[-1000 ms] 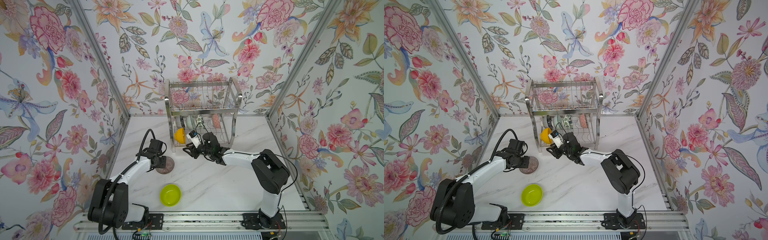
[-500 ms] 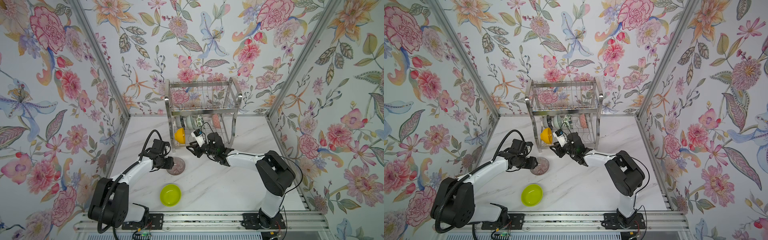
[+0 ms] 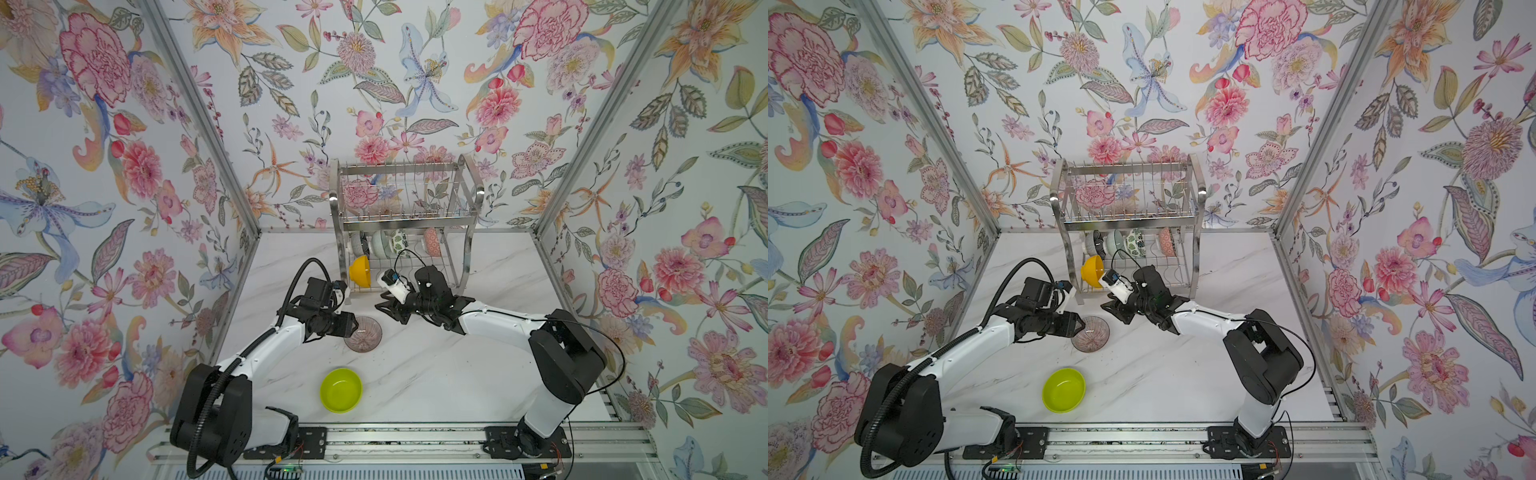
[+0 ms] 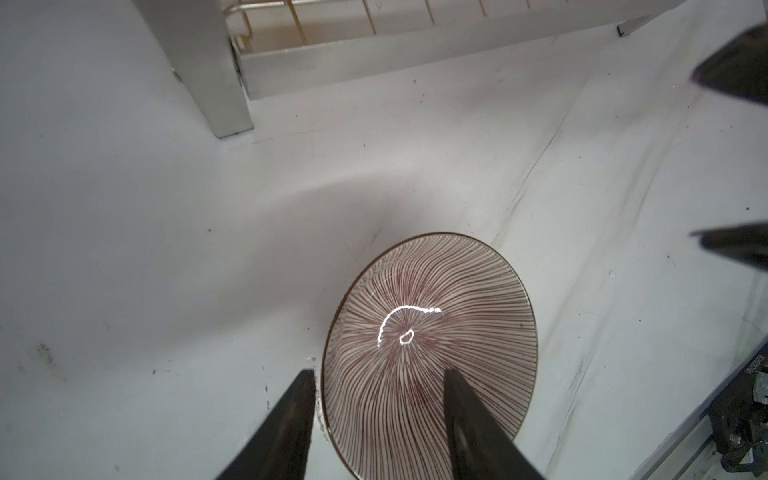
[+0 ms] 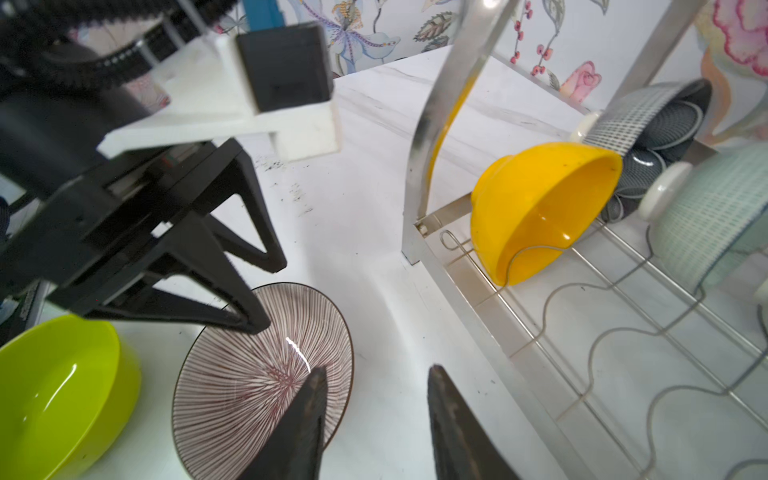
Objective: Load the bowls into the dish rack
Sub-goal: 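Swing the right gripper over the purple-striped bowl while the left gripper hovers above it, then lower the right gripper and close it on the purple-striped bowl's rim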
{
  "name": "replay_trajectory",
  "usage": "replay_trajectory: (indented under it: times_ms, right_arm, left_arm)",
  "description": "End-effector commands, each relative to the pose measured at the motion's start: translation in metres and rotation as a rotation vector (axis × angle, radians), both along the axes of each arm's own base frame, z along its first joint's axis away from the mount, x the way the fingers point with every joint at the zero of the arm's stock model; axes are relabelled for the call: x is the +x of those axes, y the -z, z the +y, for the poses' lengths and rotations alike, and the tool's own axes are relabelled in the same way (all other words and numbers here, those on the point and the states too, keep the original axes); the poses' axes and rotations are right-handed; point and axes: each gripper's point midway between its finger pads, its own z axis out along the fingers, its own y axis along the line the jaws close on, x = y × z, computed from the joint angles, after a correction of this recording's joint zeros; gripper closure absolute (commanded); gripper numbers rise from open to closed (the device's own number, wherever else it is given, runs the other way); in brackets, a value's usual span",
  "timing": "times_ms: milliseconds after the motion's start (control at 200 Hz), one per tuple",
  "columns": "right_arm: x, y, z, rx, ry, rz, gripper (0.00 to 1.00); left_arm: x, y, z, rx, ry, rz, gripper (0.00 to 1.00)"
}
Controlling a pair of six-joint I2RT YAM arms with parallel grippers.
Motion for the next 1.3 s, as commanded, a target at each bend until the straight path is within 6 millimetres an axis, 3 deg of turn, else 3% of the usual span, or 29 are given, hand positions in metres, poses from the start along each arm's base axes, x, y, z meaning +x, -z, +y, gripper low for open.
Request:
replay_trajectory:
  times_ms: [0,225,545,686,1296]
  right_arm:
    - [-0.025,0.002,0.002,-0.152,-0.144,-0.098,0.57]
    - [-0.049,0.024,0.001,-0.376,-0.252,-0.2,0.55]
    - [-0.076,0.029,-0.001,-0.441,-0.415,-0.29,0.53]
    - [-0.082,0.029,0.002,-0.459,-0.461,-0.307,0.53]
    - [-0.092,0.063,0.011,-0.643,-0.573,-0.382,0.58]
  left_arm:
    - [0.01,-0.013,0.011,0.012,-0.045,-0.061,0.45]
    - [0.012,-0.014,0.022,0.041,-0.079,-0.07,0.4]
    - [0.014,-0.011,0.033,0.09,-0.114,-0.069,0.39]
    - [0.015,-0.009,0.039,0.12,-0.131,-0.07,0.39]
    - [0.02,-0.011,0.051,0.142,-0.177,-0.074,0.36]
